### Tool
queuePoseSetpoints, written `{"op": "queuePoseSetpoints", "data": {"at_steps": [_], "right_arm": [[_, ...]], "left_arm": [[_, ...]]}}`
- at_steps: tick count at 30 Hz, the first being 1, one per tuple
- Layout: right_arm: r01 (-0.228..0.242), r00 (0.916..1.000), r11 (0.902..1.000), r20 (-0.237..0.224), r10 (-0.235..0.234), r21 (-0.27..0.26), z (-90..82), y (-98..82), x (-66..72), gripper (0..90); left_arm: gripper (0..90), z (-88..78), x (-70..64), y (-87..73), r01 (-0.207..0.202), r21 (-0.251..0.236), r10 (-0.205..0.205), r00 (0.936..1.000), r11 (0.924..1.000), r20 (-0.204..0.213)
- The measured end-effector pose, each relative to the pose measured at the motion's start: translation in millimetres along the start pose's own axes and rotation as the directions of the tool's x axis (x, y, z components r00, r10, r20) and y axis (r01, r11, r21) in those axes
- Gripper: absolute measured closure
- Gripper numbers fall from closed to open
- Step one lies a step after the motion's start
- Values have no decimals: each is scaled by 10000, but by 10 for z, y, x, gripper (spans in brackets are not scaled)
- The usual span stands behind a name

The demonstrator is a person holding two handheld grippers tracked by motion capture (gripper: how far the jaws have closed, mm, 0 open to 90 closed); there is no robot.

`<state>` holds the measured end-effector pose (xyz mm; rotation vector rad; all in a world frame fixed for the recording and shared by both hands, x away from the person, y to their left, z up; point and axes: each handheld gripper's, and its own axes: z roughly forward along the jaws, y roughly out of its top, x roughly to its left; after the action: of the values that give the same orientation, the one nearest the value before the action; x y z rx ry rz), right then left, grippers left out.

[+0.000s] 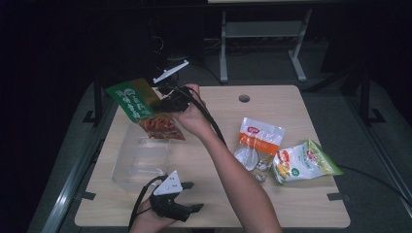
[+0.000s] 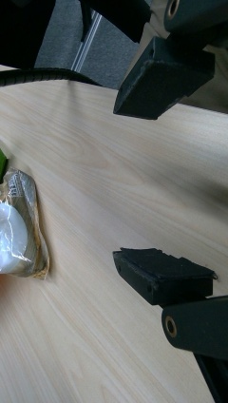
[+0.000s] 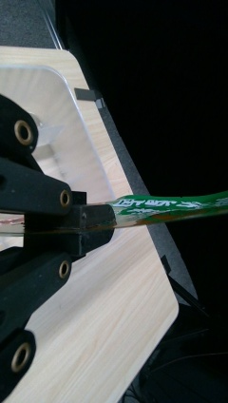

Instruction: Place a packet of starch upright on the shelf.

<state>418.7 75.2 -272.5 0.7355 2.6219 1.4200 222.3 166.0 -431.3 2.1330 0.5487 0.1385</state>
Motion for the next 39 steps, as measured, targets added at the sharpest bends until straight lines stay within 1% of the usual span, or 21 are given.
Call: {"op": "queuePoseSetpoints", "data": {"at_steps": [1,4,6,8,10,13,14,16,17,19,20,23,27,28,29,30,32,33,35,38,39], "right_arm": [[-89,10000,9999,11,89,110,65,9,-9,895],[-278,9996,9995,9,278,153,204,23,-15,895],[-224,9997,9996,-16,224,180,299,23,-24,895],[-389,9992,9991,-30,389,182,380,21,-19,895],[-541,9985,9985,-79,542,124,452,-1,-32,895],[-785,9969,9969,-62,786,101,561,-45,-41,895],[-729,9973,9973,-18,729,55,603,-72,-51,895],[-835,9965,9965,48,834,105,667,-109,-61,895],[-873,9961,9961,157,872,111,692,-129,-70,895],[-1035,9944,9946,201,1033,66,718,-171,-86,895],[-1001,9946,9950,277,999,43,728,-198,-104,895],[-1406,9898,9900,229,1409,-124,714,-250,-152,894],[-1150,9925,9934,425,1149,18,708,-286,-159,888],[-1140,9926,9935,412,1139,16,702,-289,-159,875],[-1146,9930,9934,288,1143,58,695,-292,-162,816],[-1196,9927,9927,149,1193,179,691,-293,-158,792],[-871,9950,9943,535,838,619,687,-308,-130,784],[-775,9958,9942,556,734,752,687,-317,-132,787],[-787,9956,9915,584,729,1032,681,-341,-137,790],[-706,9965,9892,534,642,1282,668,-391,-148,789],[-606,9968,9881,594,526,1413,667,-410,-152,787]], "left_arm": [[248,-4,5,-5,-88,75,89,10000,9999,-10],[248,-5,-3,-16,48,83,-48,10000,10000,10],[248,-15,7,-18,-37,74,37,10000,10000,-49],[248,-29,17,-19,-31,67,31,10000,10000,-69],[248,-42,29,-20,-68,25,68,9999,10000,-109],[248,-50,31,-25,140,13,-140,9998,9999,-121],[247,-50,32,-26,137,20,-137,9998,9999,-125],[248,-51,33,-25,52,42,-51,9998,10000,-175],[248,-50,30,-25,4,77,-2,9998,10000,-202],[247,-42,22,-24,-57,110,59,9998,9999,-204],[248,-38,17,-24,-77,118,79,9998,9999,-187],[248,-25,5,-21,-110,156,113,9998,9998,-168],[248,-19,1,-20,-51,132,53,9999,9999,-146],[247,-19,4,-20,-40,125,42,9999,9999,-155],[248,-21,6,-20,-45,127,47,9999,9999,-165],[248,-23,6,-20,-46,119,48,9998,9999,-174],[248,-22,8,-17,-51,113,53,9998,9999,-205],[248,-17,7,-14,-31,105,33,9998,9999,-198],[248,-5,1,-11,-47,166,50,9998,9999,-196],[248,-1,-10,-8,-171,252,176,9996,9995,-203],[248,-1,-10,-7,-171,249,177,9996,9995,-204]]}}
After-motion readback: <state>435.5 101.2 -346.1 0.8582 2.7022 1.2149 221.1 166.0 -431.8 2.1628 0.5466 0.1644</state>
